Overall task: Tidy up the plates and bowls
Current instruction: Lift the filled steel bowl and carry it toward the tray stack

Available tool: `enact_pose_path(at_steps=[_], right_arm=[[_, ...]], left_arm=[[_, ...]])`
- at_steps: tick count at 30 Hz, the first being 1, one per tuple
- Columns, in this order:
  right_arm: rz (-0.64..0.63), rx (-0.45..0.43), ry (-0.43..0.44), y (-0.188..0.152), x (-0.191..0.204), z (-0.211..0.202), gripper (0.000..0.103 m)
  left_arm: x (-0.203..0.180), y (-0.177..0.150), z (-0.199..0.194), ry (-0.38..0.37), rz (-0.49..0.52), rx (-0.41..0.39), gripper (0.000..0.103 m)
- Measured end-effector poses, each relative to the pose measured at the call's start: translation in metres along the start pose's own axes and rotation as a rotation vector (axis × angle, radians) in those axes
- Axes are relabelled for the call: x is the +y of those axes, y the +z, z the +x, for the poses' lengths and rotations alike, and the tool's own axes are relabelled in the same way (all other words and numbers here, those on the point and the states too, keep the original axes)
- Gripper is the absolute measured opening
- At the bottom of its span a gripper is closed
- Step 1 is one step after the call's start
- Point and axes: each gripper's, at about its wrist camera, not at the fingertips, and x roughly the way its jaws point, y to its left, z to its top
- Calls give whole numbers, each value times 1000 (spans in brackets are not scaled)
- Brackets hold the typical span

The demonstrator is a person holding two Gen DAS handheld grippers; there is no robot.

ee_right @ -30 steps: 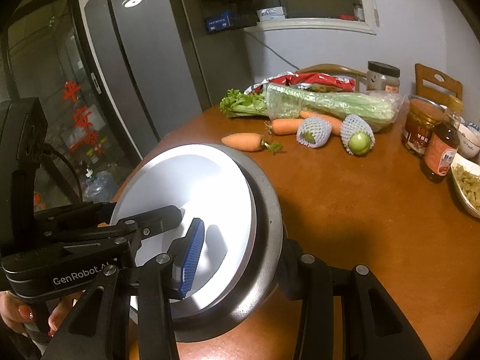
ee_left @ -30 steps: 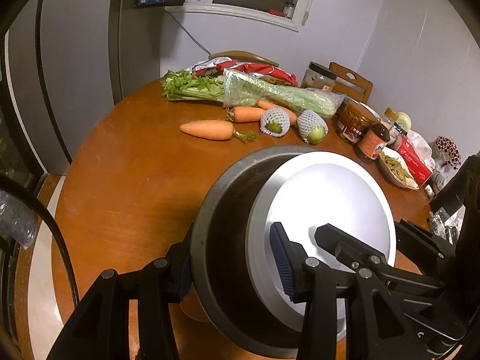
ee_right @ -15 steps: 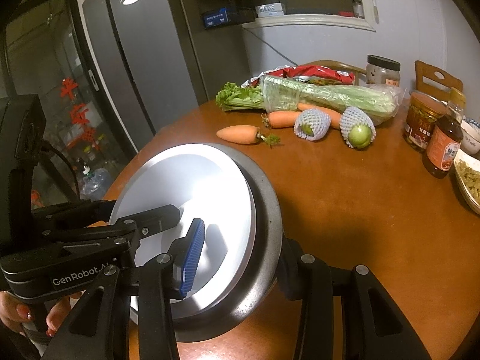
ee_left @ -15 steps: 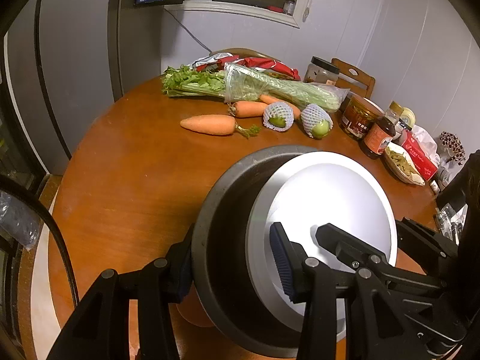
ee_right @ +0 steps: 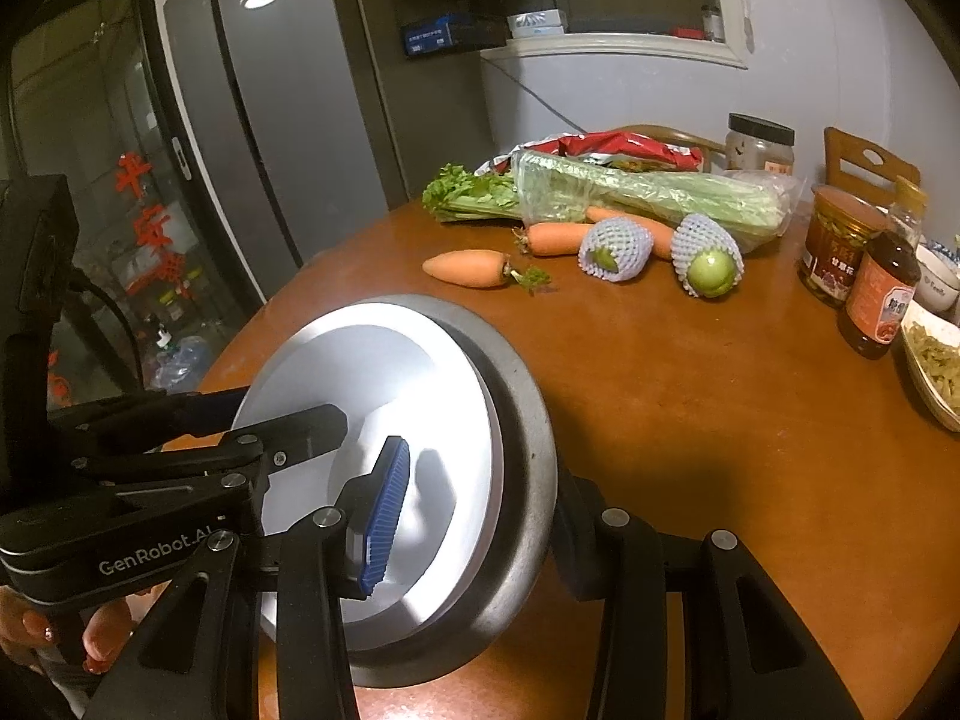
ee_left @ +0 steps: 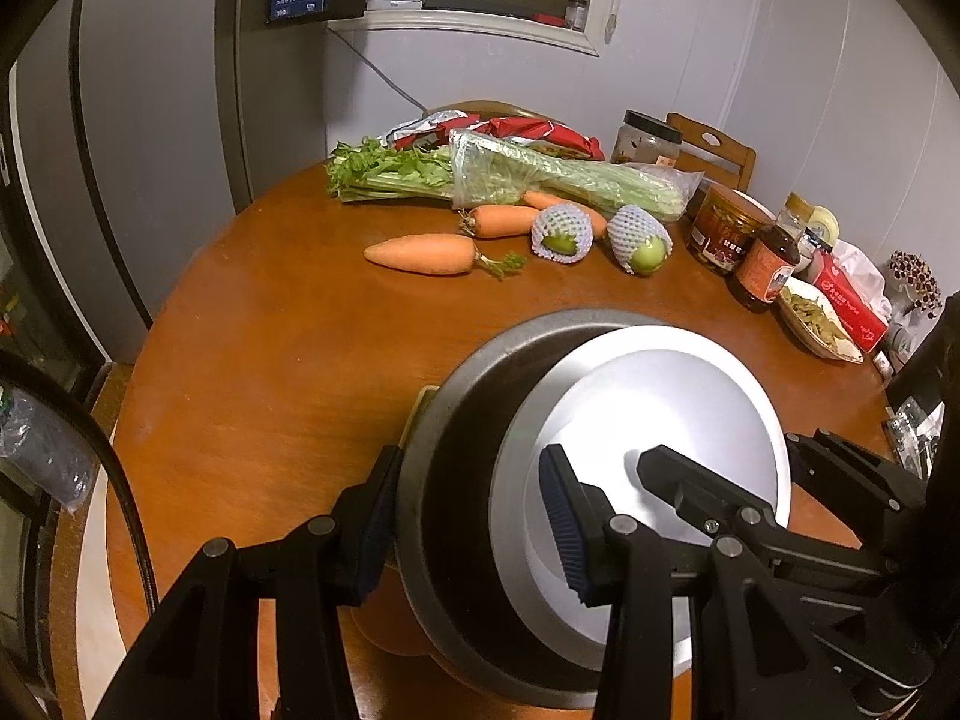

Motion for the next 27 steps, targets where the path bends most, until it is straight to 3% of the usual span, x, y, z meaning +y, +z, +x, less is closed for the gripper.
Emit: enact_pose_path(at_steps=[27], right_arm=[[-8,-4,-36,0,0,-1,46]], left_arm=[[1,-2,-1,15,0,-1,46]])
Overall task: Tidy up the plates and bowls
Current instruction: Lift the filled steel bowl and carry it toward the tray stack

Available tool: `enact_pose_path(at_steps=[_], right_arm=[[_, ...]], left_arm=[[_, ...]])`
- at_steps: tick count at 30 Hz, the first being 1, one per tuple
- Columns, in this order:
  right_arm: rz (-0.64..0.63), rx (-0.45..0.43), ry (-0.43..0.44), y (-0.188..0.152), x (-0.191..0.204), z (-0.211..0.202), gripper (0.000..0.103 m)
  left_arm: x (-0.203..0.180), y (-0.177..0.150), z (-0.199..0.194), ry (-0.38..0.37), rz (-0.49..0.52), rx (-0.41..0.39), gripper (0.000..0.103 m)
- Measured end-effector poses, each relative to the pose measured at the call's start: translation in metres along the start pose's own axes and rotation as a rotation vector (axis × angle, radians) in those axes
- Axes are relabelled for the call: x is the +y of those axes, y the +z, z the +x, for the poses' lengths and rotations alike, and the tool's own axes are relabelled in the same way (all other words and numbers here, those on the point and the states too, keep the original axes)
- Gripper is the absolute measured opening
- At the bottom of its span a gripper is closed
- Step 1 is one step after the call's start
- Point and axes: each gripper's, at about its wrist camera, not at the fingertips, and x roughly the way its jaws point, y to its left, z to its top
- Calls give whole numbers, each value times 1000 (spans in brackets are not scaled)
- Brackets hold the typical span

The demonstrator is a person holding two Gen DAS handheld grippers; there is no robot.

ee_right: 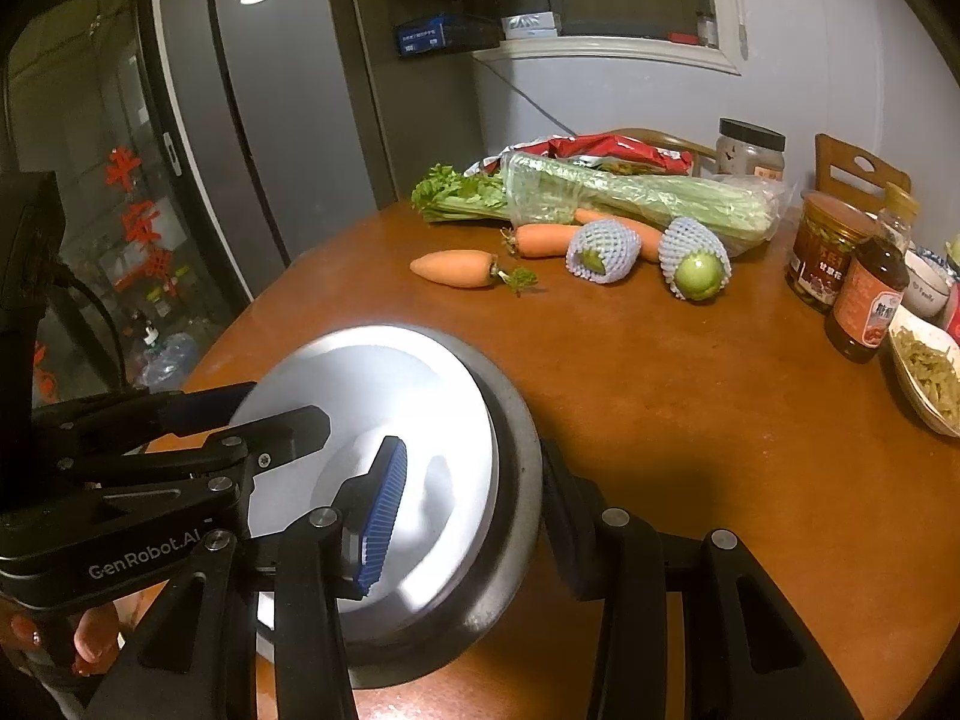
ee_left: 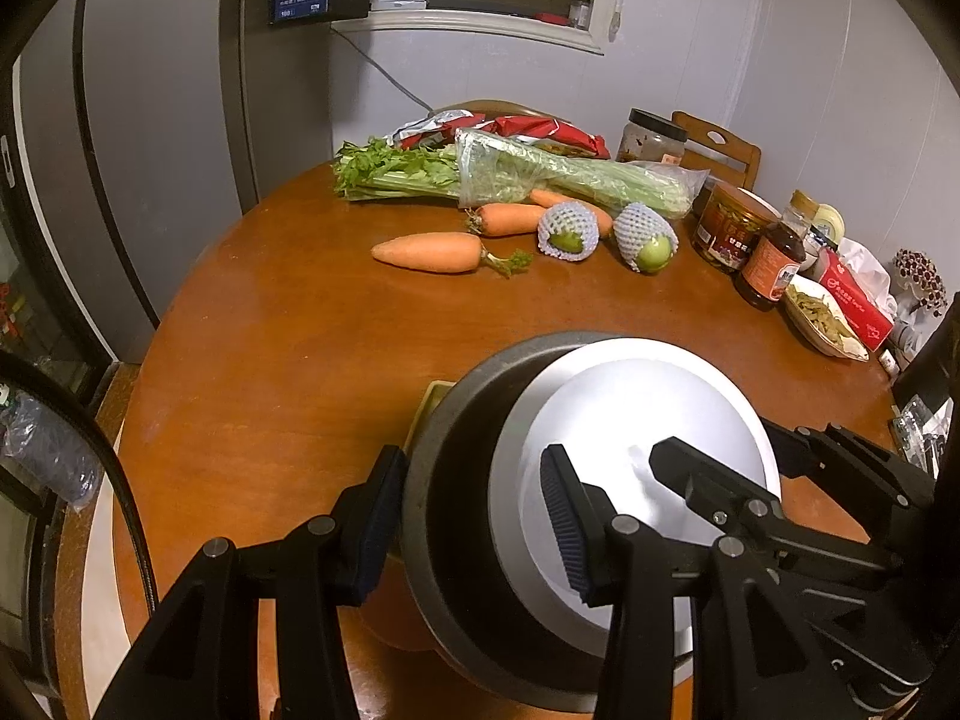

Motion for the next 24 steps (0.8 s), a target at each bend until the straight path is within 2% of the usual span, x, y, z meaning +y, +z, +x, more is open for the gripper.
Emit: enact_pose_path(at_steps=[24], right_arm=[[-7,-5,-21,1,0,-3,47]], left_arm=[[-1,-3,-6,14,12,-7,48]])
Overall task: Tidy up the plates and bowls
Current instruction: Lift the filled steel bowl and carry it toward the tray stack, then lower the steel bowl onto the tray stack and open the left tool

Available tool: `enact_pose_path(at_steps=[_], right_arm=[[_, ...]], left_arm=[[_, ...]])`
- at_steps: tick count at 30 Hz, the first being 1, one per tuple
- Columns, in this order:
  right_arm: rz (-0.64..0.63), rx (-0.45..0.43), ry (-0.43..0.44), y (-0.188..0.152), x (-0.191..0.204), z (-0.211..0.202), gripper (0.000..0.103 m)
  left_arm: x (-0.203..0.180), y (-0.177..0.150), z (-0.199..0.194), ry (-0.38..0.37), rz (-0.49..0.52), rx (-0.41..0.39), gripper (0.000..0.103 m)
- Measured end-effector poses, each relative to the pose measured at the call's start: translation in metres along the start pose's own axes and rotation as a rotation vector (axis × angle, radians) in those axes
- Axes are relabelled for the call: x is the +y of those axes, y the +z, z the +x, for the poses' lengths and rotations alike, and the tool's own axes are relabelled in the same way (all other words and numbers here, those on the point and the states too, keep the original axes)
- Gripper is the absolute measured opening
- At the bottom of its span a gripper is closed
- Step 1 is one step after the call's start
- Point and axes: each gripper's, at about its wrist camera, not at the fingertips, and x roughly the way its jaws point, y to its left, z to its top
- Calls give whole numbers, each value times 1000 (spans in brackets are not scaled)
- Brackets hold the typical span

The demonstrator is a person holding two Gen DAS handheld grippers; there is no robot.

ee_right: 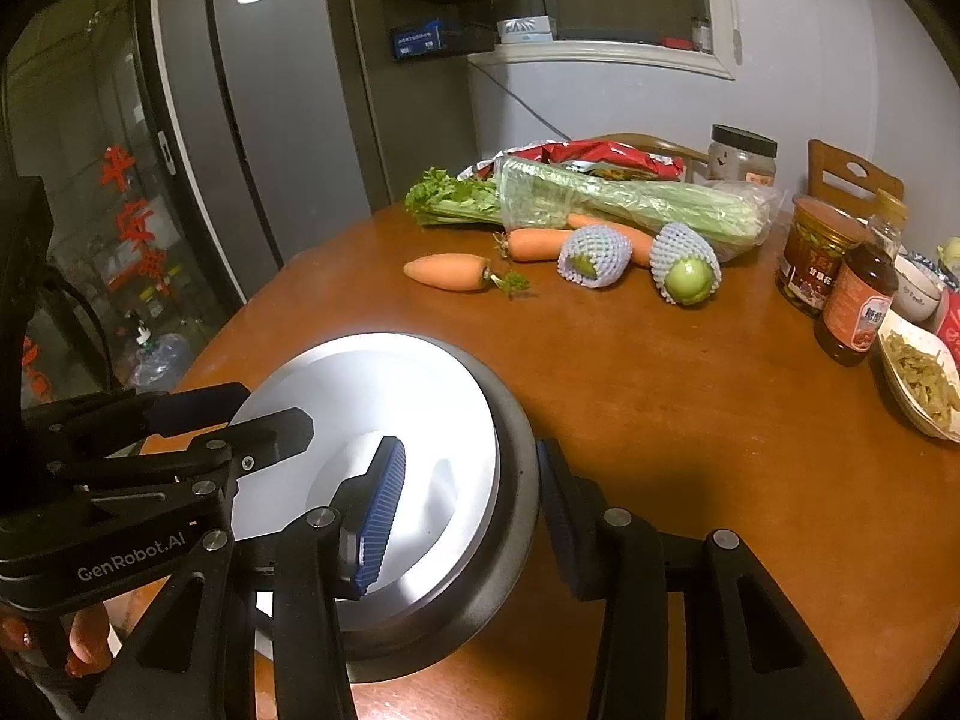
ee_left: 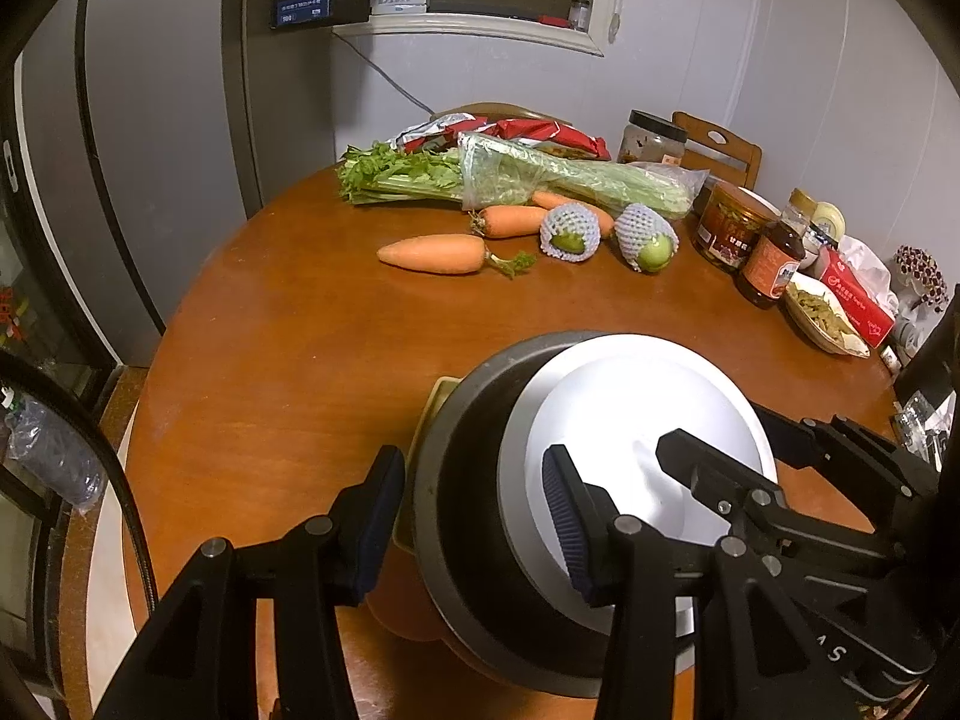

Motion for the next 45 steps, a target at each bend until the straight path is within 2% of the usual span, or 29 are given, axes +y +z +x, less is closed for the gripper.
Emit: enact_pose_path(at_steps=[14,19,25,28,39,45], right_arm=[[-16,-27,-23,2,2,-6,57],[-20,-33,-39,3,2,-9,58],[-25,-93,-69,5,3,-21,64],[-34,-109,-73,6,5,-26,65],[-52,-118,-76,3,9,-33,67],[-58,-132,-75,-1,12,-43,68]], left_arm=[[3,0,-7,12,1,-19,55],[4,0,-9,14,0,-21,56],[5,-2,-13,23,-7,-36,57],[5,-4,-16,32,-9,-44,61],[4,-9,-23,46,-12,-55,65],[2,-16,-40,86,-18,-96,68]])
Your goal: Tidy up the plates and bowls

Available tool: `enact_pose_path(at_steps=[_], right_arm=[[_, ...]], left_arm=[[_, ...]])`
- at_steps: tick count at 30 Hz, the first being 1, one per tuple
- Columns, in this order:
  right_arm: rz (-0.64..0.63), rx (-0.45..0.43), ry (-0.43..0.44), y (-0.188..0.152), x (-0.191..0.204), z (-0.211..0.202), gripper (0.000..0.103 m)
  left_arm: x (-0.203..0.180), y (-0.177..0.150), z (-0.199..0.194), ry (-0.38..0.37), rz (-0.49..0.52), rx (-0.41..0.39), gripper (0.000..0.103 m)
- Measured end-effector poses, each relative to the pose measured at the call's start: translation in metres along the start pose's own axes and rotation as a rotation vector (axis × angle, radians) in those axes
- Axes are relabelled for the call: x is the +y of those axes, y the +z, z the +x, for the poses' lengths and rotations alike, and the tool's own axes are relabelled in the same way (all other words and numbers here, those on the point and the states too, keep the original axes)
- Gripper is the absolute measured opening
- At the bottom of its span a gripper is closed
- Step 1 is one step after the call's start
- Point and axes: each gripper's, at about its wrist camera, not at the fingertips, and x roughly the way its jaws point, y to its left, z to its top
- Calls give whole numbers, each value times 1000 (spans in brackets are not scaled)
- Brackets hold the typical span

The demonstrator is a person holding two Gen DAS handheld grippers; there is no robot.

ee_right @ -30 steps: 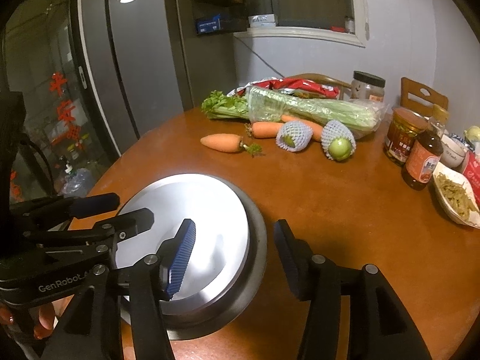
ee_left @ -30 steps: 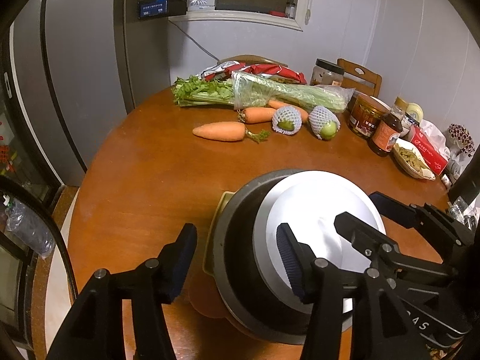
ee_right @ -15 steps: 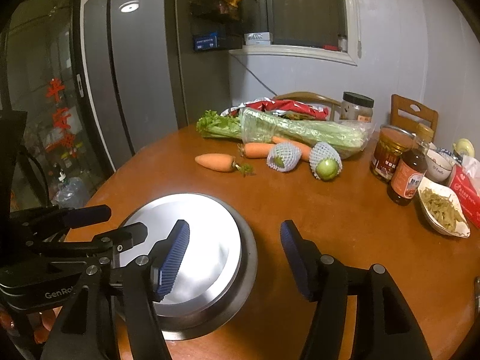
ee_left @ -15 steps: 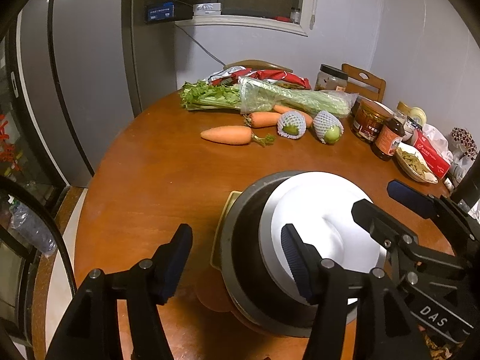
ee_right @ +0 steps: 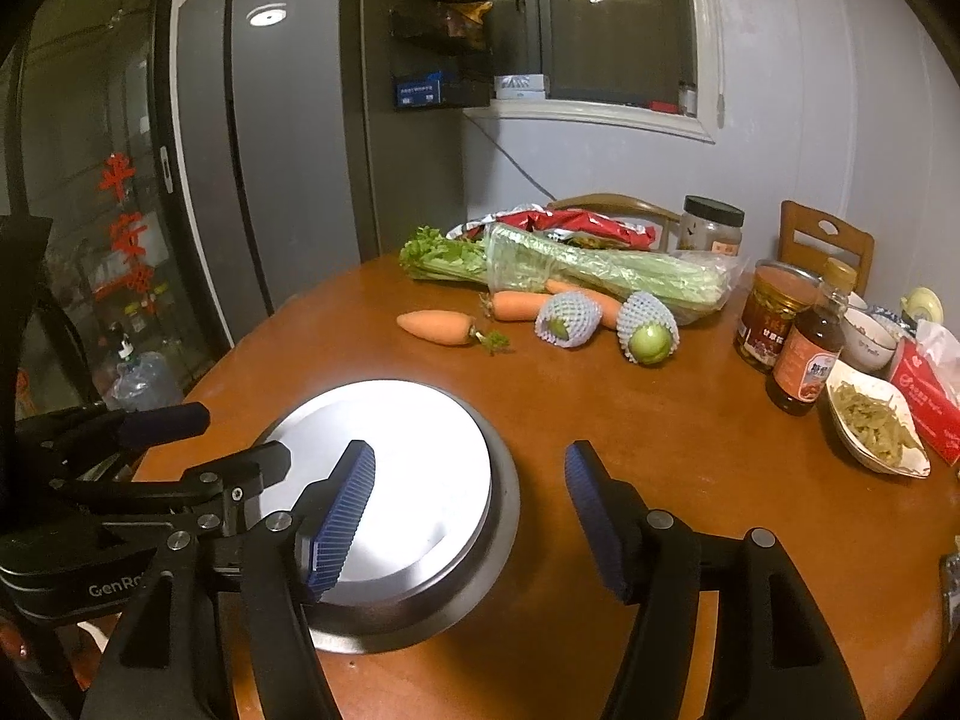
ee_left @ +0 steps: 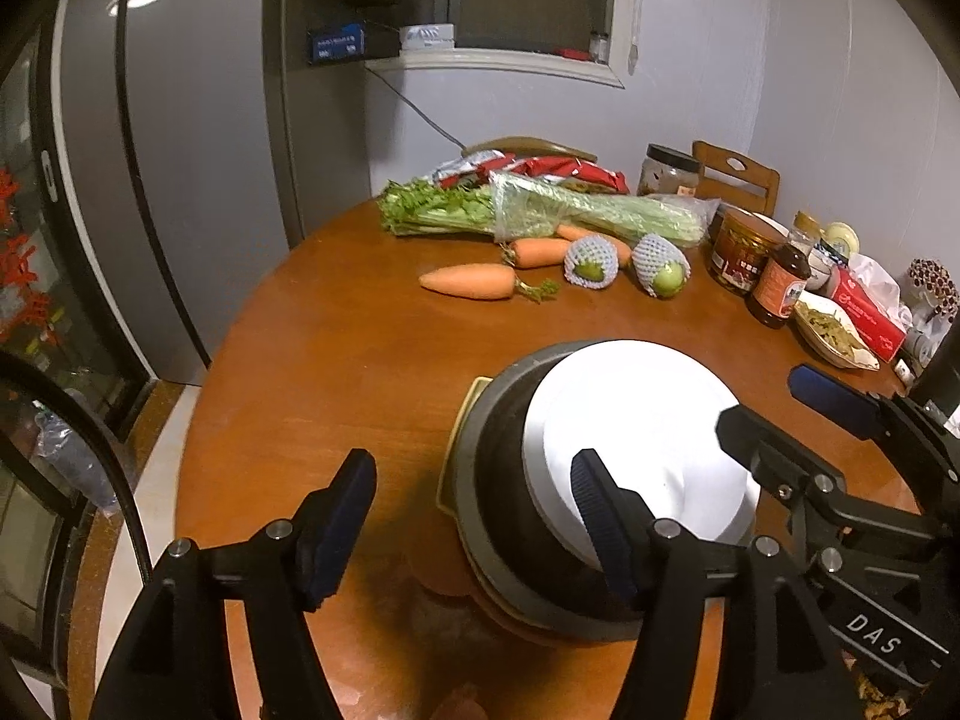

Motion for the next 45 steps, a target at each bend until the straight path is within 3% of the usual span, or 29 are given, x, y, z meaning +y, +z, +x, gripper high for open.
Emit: enact_pose_path(at_steps=[23,45], right_arm=[[37,-6,-7,-62,6,-70,73],[47,18,-38,-94,13,-107,74]], left_arm=[[-9,-75,-62,39,2,1,71],[-24,-102,-82,14,21,9,71]])
